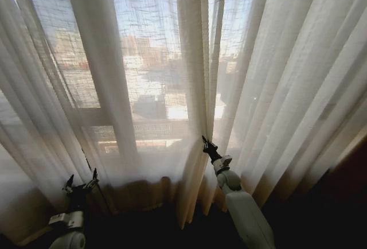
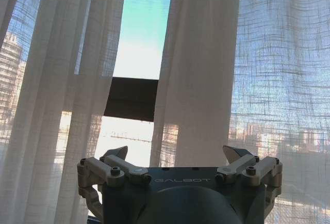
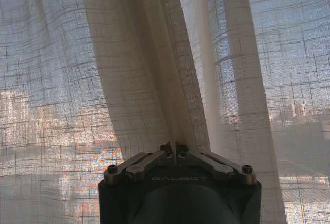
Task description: Open the curtains by pulling them apart, changing their state from closed to fully open.
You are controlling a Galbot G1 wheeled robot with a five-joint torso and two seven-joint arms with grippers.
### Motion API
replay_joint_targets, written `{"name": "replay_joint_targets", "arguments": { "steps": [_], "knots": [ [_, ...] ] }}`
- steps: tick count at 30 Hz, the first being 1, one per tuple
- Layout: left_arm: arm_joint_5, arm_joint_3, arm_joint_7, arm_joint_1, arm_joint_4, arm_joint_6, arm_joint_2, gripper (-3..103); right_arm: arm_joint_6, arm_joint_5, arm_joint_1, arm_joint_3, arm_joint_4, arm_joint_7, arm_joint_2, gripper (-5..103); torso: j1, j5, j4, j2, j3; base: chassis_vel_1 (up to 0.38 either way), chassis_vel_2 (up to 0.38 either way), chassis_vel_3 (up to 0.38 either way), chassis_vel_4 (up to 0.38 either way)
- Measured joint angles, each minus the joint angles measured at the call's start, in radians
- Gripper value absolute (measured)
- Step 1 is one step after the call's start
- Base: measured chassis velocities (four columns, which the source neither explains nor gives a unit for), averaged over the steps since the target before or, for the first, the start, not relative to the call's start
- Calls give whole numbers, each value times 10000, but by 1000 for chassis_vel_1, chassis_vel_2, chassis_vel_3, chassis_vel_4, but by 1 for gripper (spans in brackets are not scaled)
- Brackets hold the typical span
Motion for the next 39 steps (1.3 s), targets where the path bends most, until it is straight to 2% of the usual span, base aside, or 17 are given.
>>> {"name": "replay_joint_targets", "arguments": {
  "steps": [32, 39],
  "knots": [
    [0, 0, 0, 0, 0, 0, 0, 100, 59, 198, -257, 216, 209, -266, -242, 0, 2, -3, 1, -1, 0, -359, -352, 355, 349],
    [0, 2, 0, 0, 0, -1, -2, 100, 293, 297, -361, 256, 298, -390, -237, 0, 1, -2, -2, 0, 0, -300, -331, 314, 314]
  ]
}}
